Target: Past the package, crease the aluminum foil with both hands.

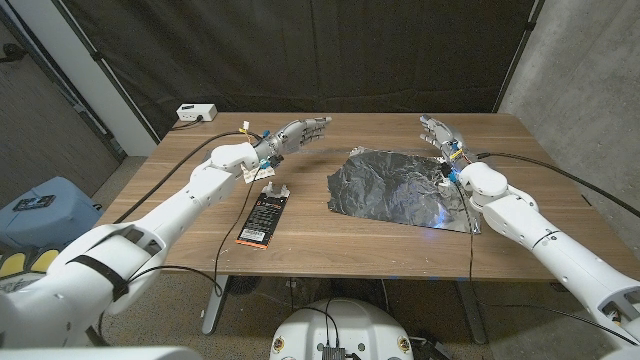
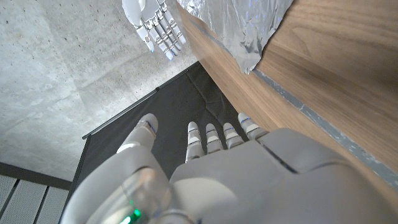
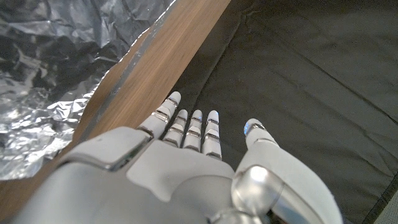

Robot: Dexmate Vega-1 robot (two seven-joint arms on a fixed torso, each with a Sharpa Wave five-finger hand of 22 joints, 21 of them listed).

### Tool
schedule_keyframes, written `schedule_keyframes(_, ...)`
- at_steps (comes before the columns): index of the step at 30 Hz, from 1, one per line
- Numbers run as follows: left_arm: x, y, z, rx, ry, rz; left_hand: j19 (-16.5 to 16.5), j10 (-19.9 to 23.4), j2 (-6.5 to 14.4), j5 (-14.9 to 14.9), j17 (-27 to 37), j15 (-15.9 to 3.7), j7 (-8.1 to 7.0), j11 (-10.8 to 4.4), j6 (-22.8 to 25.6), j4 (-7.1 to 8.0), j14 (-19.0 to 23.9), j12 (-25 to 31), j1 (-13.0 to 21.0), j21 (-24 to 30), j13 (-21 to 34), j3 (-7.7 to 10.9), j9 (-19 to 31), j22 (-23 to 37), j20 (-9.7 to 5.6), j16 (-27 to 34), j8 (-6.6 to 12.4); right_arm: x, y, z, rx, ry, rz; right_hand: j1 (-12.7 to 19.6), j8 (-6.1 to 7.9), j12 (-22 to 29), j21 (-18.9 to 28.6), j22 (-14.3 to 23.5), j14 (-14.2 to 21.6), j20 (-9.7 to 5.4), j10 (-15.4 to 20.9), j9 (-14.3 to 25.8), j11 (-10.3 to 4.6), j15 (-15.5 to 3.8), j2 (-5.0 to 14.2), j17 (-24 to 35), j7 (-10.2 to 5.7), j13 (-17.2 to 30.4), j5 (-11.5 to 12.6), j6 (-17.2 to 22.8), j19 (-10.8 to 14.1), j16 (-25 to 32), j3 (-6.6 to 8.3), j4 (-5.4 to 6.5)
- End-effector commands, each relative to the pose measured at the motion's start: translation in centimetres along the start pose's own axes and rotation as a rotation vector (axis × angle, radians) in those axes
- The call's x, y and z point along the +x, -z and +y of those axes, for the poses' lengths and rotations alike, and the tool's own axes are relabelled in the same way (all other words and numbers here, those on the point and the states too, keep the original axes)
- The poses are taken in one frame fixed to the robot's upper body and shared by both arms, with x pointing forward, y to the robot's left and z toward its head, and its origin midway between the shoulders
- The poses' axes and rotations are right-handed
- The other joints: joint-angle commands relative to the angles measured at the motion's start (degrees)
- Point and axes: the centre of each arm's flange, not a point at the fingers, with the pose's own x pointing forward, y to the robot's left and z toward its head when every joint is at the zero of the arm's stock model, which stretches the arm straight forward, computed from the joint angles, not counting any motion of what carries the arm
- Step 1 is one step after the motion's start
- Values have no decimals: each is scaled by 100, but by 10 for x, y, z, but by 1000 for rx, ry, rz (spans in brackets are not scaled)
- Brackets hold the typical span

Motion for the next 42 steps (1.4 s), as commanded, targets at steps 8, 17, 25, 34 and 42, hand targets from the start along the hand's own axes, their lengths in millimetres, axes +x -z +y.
schedule_keyframes(8, 23, -8, -13, 162, 149, 38, 75, 100, 6, 98, 18, -68, -287, -72, 314, -33, 78, 44, 76, -52, 21, -20, 26, 24, 6, 37, 99, -9, -12, -21, -155, 14, 42, 80, -25, -19, 2, 21, -68, -127, -33, 24, 3, 27, 8, 11, -3, 7, -15, -77, -40, -20, 15, -58)
schedule_keyframes(17, 35, -13, -18, 235, 199, 44, 87, 128, 49, 149, 17, -97, -413, -100, 396, -45, 97, 54, 111, -79, 26, 2, 29, 27, 4, 35, 101, -6, -21, -31, -243, 24, 66, 85, -25, -14, 13, 21, -70, -105, -33, 24, 11, 57, 1, 12, -1, 5, -20, -89, -41, -7, 10, -77)
schedule_keyframes(25, 44, -14, -23, 284, 237, 57, 76, 147, 38, 173, 20, -101, -434, -93, 470, -45, 88, 59, 106, -105, 28, -8, 31, 29, 6, 28, 107, -4, -20, -35, -267, 32, 81, 117, -15, 0, 24, 21, -51, -91, -9, 23, 24, 71, -37, 0, 0, 3, -25, -75, -37, 6, 5, -129)
schedule_keyframes(34, 53, -13, -26, 318, 268, 64, 56, 140, 61, 192, 64, -100, -472, -92, 384, 76, 50, 53, -37, -142, 31, -55, 32, 34, 9, 38, 45, -1, -26, -41, -353, 45, 112, 152, 12, 35, 60, 20, 36, -62, 76, 22, 15, 66, -75, -10, 41, 1, -29, -11, 30, 47, -7, -194)
schedule_keyframes(42, 60, -8, -31, 363, 315, 90, -36, 54, 246, 201, 132, -13, -318, 9, 70, 749, -96, 15, -733, -267, 32, -210, 47, 55, 88, 59, -38, 4, -33, -46, -404, 54, 119, 183, 40, 63, 77, 20, 100, -53, 166, 21, 73, 63, -128, -20, 113, -1, -31, 75, 75, 70, -30, -265)
